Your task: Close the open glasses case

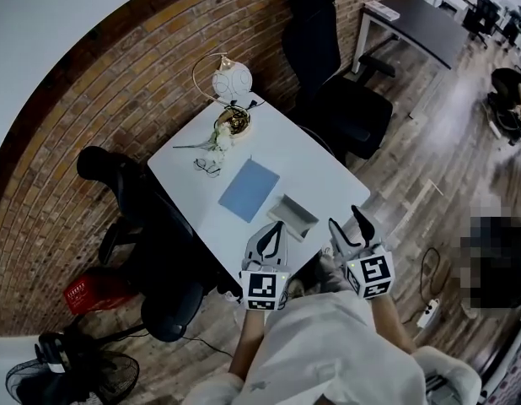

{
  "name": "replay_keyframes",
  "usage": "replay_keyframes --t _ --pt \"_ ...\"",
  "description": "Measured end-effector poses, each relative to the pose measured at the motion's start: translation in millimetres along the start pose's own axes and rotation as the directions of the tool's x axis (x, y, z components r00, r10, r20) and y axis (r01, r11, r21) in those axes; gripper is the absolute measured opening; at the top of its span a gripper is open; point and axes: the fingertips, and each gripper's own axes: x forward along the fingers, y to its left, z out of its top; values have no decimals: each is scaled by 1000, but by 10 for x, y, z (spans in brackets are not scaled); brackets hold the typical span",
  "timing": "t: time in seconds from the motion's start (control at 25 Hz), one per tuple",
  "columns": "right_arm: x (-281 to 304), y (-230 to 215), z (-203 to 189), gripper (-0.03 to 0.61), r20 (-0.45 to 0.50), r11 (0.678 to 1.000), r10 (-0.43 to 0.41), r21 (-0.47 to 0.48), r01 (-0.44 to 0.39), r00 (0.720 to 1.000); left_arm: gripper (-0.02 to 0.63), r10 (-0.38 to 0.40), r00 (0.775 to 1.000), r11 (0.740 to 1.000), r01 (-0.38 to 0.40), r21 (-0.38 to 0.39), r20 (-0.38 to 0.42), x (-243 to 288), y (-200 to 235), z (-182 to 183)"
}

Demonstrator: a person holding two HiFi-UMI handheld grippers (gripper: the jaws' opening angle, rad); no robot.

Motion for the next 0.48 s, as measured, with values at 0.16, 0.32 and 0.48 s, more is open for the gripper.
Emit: replay_keyframes --t 0.16,0.32,0.48 --pt "182 -81 -74 245 -22 999 45 6 -45 999 3 34 999 999 -35 -25 -21 150 35 -75" --pt "366 -144 -140 245 -48 995 96 0 -96 994 3 69 997 997 -71 -41 -41 298 87 -146" --pt "561 -214 -168 245 -68 990 139 -9 -140 988 3 101 993 993 -104 -55 -58 430 153 -209"
